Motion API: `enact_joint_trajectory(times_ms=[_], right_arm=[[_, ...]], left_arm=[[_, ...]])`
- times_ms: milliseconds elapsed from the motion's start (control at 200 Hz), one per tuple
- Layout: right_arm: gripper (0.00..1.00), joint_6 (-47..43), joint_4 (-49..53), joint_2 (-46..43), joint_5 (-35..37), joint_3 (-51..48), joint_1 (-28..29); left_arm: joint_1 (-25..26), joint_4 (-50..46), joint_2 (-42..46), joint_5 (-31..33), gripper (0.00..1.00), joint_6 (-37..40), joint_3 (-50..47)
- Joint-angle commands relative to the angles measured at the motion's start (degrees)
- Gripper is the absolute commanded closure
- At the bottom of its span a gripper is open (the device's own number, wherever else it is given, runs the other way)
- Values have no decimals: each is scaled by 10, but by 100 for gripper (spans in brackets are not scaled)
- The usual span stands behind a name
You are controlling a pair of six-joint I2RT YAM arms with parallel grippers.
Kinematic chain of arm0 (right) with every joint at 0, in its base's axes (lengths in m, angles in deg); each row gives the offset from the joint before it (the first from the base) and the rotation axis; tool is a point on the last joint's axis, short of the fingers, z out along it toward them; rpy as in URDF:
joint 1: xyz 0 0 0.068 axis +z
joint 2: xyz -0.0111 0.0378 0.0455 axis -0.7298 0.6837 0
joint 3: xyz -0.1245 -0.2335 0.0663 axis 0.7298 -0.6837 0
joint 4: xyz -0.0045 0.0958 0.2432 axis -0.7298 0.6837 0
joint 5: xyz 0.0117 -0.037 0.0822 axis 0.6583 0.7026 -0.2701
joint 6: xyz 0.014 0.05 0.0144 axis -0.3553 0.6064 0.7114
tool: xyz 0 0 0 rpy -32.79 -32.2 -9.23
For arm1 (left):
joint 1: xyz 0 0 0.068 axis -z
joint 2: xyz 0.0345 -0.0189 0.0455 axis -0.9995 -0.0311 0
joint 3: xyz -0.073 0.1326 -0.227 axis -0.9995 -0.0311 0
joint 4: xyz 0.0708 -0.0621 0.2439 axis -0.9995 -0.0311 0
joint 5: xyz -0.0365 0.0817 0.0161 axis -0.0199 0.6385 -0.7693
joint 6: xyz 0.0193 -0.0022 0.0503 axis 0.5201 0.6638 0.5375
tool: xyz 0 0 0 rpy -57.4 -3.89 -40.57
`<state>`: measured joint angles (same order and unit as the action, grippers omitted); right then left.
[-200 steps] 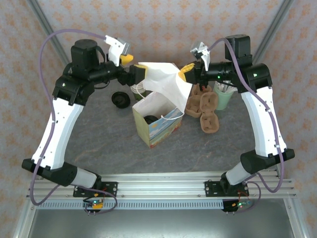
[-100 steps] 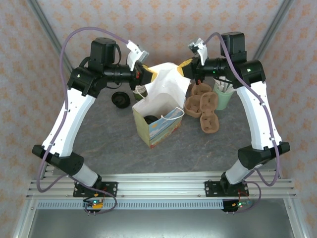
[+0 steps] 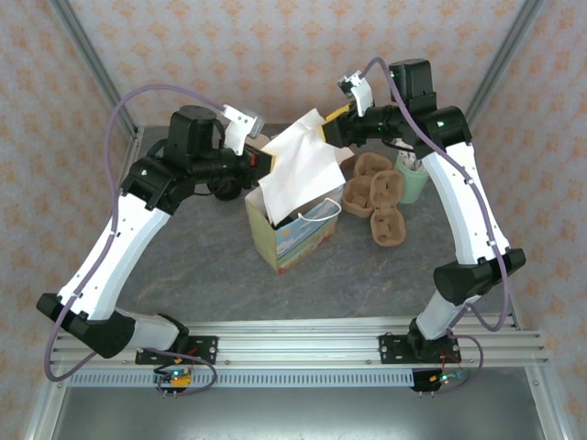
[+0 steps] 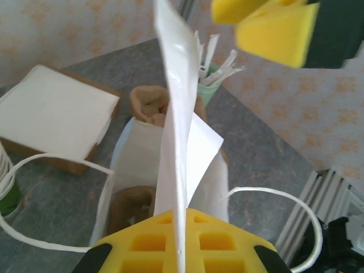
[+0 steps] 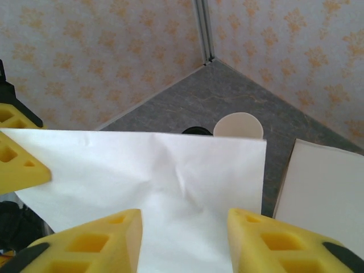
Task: Pack the takeout coffee
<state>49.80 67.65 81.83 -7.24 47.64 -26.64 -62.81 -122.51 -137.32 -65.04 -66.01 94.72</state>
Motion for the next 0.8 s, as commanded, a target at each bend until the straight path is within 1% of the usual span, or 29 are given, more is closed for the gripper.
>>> enact_joint_trajectory(times_ms=[0,85,225,330,420,510,601,646,696,796], right_arm=[[48,27,-17,-3,34,10,0],[45,34,-19,-7,58,9,1],[45,51,-31,-11,85,3,0],[45,59,-35,-10,94,2,0],[45,69,-43,-13,105,-9,0],[45,78,-52,-16,114,-22,0],[45,89,-57,-21,130,-35,0],[45,94,-58,-24,139,-42,1],[45,102,-62,-29,150,-54,1],[45,122,-74,-46,172,-81,0]], left_arm=[[3,2,-7,52,100,-16,-8],[3,-11,-8,57,100,-14,-14],[3,-20,-5,66,100,-3,-31],[3,-14,-8,46,100,-3,-51],[9,19,-10,9,97,-21,-85],[28,35,-17,-11,94,-22,-101],[38,26,-23,-22,86,-11,-95],[38,15,-23,-11,80,-5,-86],[38,0,-19,22,72,4,-76],[36,-19,-9,100,63,13,-60]])
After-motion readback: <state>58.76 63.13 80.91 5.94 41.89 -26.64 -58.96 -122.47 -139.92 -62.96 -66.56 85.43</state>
